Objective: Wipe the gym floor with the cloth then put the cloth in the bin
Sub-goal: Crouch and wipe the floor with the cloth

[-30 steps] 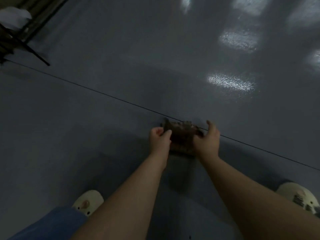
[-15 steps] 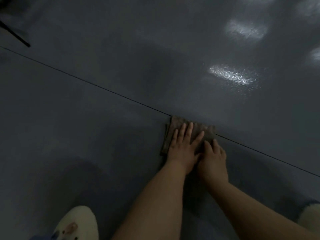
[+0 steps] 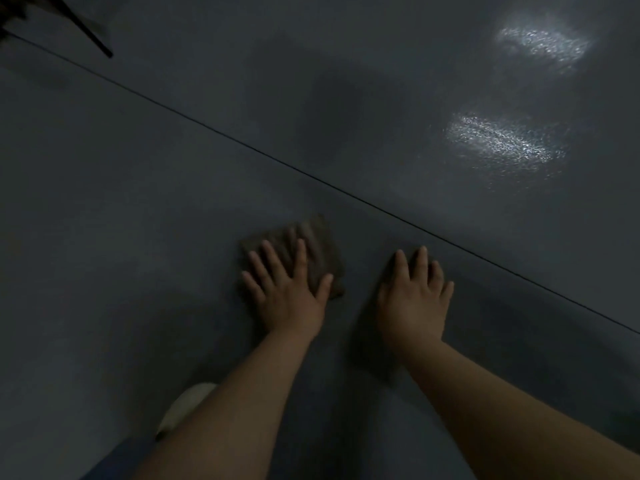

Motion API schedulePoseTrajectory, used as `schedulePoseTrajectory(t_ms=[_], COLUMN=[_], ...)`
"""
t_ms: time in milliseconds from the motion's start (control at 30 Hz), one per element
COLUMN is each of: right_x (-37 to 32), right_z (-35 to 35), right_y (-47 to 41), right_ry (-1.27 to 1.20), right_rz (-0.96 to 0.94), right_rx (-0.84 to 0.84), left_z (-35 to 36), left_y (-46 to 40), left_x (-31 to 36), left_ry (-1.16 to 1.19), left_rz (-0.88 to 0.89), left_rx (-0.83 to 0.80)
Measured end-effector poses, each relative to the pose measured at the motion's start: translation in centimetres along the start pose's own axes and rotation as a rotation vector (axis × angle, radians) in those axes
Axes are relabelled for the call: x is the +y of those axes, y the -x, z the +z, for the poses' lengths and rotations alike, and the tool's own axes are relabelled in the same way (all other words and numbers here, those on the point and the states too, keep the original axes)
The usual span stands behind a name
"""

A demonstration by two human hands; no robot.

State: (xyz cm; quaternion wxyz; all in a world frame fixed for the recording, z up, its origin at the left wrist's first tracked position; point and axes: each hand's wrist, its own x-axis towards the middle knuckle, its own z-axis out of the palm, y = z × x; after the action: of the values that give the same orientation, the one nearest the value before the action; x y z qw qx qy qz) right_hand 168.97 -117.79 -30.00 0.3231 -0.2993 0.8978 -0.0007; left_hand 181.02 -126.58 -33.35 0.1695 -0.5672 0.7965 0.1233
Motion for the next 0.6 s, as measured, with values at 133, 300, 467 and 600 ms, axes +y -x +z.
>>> schedulePoseTrajectory(t_ms=[133,300,467,600], right_x=[-0.7,-0.5,-0.5,-0.5], right_z=[0.7,0.8,0.7,0.9], right_y=[-0.1,-0.1,-0.2,-0.1], right_ry=[0.008,0.010,0.026,0.033], right_rz=[0.030,0.018,0.017,0.030], right_rx=[0.003,-0.017,-0.022,-0.011], left_z=[-1.1,-4.4,-4.4,-1.9], left_y=[-3.6,-10.7,-11.3,-6.0], left_x=[0.8,-1.8,-9.1,-9.7], left_ry=[-0.184,-0.099,0.118,0.320], left_rz=[0.407,0.210,-0.293,-0.692], left_rx=[0.033,0.000,0.028,0.049])
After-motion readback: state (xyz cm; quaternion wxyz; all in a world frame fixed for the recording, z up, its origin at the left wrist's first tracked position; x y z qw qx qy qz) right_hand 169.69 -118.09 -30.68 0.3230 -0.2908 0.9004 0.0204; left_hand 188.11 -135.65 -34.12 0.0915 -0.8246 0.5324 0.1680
